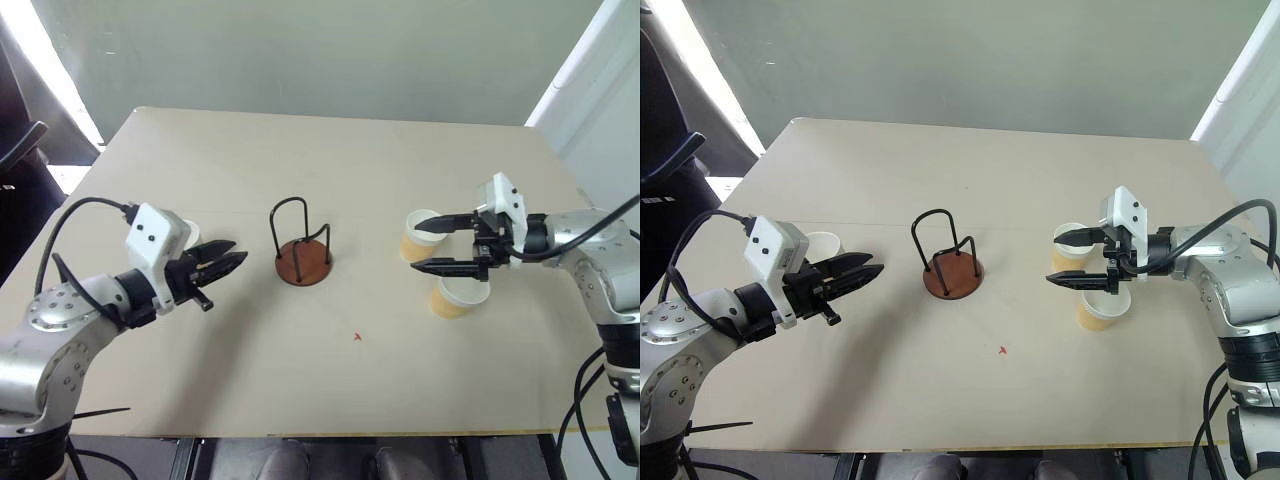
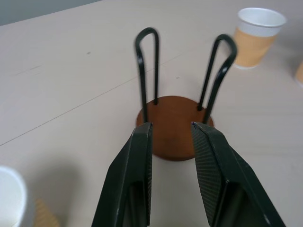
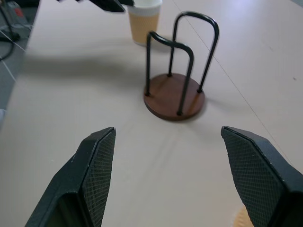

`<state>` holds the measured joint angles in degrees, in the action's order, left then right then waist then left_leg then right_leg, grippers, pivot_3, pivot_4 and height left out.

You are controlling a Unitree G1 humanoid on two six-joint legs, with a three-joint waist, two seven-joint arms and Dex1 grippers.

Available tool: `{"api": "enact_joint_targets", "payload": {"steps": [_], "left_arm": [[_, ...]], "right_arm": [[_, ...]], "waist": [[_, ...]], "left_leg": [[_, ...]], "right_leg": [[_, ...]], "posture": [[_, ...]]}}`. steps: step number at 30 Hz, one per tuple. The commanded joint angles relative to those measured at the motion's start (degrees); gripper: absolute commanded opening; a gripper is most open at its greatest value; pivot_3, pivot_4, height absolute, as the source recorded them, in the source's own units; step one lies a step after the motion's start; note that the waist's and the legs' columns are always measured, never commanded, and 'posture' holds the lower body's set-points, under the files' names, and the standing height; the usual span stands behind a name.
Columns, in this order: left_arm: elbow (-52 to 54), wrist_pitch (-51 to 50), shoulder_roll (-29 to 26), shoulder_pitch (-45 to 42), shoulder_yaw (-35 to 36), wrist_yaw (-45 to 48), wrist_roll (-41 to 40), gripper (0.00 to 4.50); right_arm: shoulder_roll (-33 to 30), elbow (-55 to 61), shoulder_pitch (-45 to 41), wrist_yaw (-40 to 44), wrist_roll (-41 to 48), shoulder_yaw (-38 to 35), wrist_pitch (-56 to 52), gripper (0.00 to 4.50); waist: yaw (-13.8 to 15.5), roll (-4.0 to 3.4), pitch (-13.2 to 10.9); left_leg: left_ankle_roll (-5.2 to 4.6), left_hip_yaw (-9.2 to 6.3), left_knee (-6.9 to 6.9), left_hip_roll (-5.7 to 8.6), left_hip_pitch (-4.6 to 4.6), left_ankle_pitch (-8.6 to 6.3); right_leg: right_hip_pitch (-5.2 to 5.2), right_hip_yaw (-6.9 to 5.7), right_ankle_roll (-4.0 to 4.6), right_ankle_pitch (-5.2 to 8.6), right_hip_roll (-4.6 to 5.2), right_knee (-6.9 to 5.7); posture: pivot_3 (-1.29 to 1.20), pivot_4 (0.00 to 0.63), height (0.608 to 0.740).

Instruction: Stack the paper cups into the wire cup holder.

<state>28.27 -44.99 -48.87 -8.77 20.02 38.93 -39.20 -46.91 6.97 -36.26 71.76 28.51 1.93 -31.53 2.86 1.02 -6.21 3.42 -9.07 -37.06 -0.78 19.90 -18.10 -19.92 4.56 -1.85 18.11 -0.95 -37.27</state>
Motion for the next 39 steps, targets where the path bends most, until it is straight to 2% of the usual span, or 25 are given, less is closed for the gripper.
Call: {"api": "enact_joint_targets", "payload": {"steps": [1,5,13,21,32,39], "left_arm": [[1.39,0.18,-1.88,-0.27,-0.01,3.06,-1.34,1.37],[1.05,0.60,-3.24,-0.09,-1.44,6.13,-1.62,1.37],[-1.63,3.72,-2.97,-4.63,-9.32,10.28,1.41,1.37],[-8.41,7.31,1.86,-12.04,-16.53,9.50,7.53,1.37],[-14.43,12.72,6.69,-15.78,-19.67,6.41,15.35,1.37],[-15.85,13.30,10.52,-17.92,-20.65,5.72,16.51,1.37]], "right_arm": [[-1.28,1.84,-0.47,0.16,1.72,-2.82,-0.31,3.60],[-1.31,2.00,-0.51,-0.23,1.54,-2.67,-0.54,3.60],[-1.70,2.81,0.26,-1.21,1.27,-2.91,-0.88,3.60],[-2.81,4.80,2.20,-2.80,1.63,-4.48,-1.67,3.60],[-3.85,7.83,4.84,-4.90,2.88,-6.56,-3.11,3.60],[-5.20,11.28,7.43,-2.65,6.78,-8.00,-4.21,3.60]], "waist": [[0.00,0.01,0.00],[0.02,0.01,0.00],[0.03,0.01,0.00],[0.05,0.00,0.00],[0.05,0.00,0.00],[0.11,0.01,0.00]], "left_leg": [[0.00,0.00,0.00,0.00,0.00,0.00],[0.00,0.00,0.00,-0.01,-0.01,0.00],[-0.01,0.00,-0.02,-0.01,-0.02,0.00],[-0.03,0.02,-0.08,0.00,0.02,0.01],[-0.05,0.04,-0.05,-0.01,0.09,0.02],[-0.11,0.09,-0.10,0.03,0.11,0.06]], "right_leg": [[0.00,0.00,0.00,0.00,0.00,0.00],[-0.01,0.02,0.00,0.00,-0.01,0.01],[-0.06,0.05,-0.02,-0.01,-0.01,0.02],[-0.08,0.06,-0.06,-0.03,0.01,-0.04],[-0.09,0.11,-0.15,-0.08,0.01,0.00],[-0.08,0.16,-0.23,-0.13,0.02,0.01]], "posture": [[0.00,0.150,0.740],[0.00,0.150,0.740],[0.00,0.150,0.740],[0.00,0.150,0.740],[0.00,0.150,0.740],[0.00,0.150,0.740]]}}
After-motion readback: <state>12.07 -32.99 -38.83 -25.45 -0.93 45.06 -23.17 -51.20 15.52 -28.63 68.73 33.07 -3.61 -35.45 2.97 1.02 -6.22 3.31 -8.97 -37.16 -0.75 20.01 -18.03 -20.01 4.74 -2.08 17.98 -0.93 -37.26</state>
